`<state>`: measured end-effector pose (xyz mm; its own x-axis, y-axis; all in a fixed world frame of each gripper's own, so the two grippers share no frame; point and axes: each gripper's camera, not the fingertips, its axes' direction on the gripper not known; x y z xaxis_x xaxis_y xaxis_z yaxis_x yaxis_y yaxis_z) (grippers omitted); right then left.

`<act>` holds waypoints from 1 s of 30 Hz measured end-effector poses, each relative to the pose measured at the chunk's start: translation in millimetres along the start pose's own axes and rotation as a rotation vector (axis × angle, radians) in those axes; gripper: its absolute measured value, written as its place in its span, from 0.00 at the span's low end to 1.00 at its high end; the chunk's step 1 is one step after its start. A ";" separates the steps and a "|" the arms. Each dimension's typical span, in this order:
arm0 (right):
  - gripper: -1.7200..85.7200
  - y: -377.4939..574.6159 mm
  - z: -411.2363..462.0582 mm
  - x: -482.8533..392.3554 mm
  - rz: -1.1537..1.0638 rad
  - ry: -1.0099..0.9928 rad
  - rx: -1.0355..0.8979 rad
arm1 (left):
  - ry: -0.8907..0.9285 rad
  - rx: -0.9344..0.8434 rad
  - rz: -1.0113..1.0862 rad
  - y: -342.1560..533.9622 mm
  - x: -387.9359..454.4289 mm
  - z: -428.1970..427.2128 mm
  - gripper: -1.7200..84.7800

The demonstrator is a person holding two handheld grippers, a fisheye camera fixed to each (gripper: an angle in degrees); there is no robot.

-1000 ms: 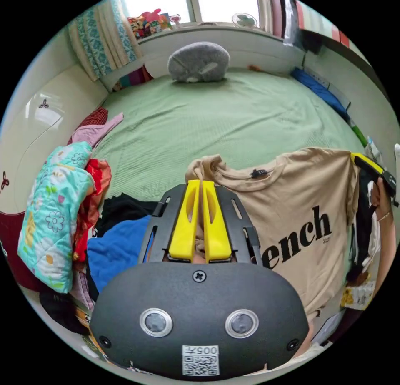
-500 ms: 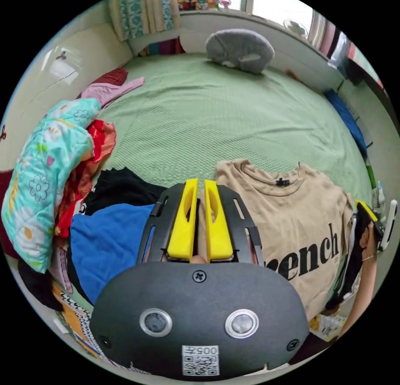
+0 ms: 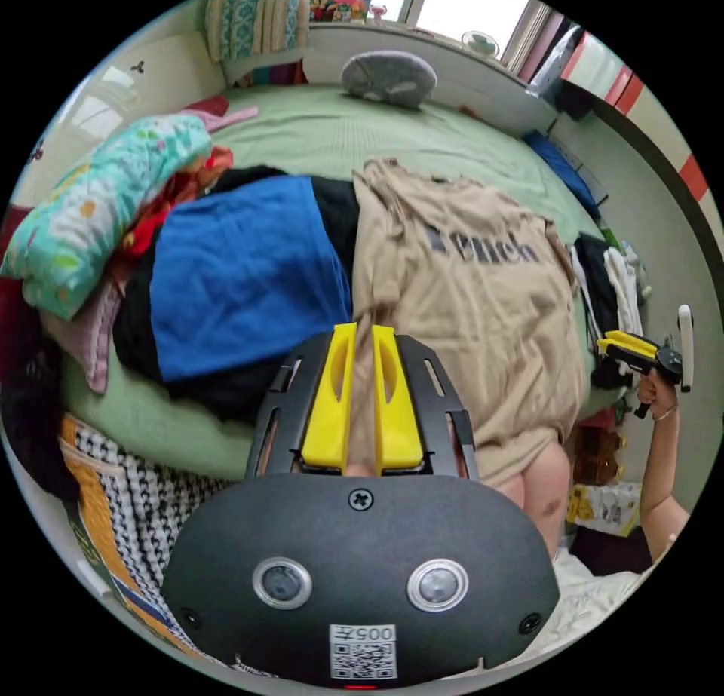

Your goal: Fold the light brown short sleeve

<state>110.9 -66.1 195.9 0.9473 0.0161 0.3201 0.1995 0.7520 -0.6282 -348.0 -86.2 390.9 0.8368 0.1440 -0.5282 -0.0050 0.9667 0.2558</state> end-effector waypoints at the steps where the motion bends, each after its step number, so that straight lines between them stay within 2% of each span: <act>1: 0.11 12.9 2.7 -2.0 0.002 -0.007 0.000 | 0.005 -0.010 -0.012 10.7 -1.7 2.9 0.09; 3: 0.12 58.9 17.6 -5.1 0.048 -0.020 -0.020 | 0.017 -0.057 -0.024 45.4 -8.2 13.2 0.09; 9: 0.11 127.5 41.6 -9.3 0.150 -0.028 -0.016 | -0.006 -0.036 -0.014 84.8 -14.4 22.8 0.11; 16: 0.11 149.4 74.6 -4.0 0.233 -0.070 -0.072 | -0.027 -0.031 -0.024 100.9 -24.9 32.8 0.11; 20: 0.08 163.5 81.7 -3.8 0.242 -0.067 -0.077 | -0.075 -0.058 0.037 111.9 -22.0 28.3 0.08; 24: 0.01 176.2 68.3 5.0 0.222 -0.157 -0.069 | -0.057 -0.080 0.059 118.5 -23.0 17.4 0.03; 30: 0.01 197.2 -15.3 39.7 0.189 -0.321 0.076 | 0.090 0.001 0.079 118.8 -41.4 -49.0 0.02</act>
<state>191.6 72.8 73.9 0.8362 0.3562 0.4170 -0.0019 0.7623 -0.6472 -410.1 33.0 403.4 0.7814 0.2384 -0.5767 -0.0684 0.9513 0.3005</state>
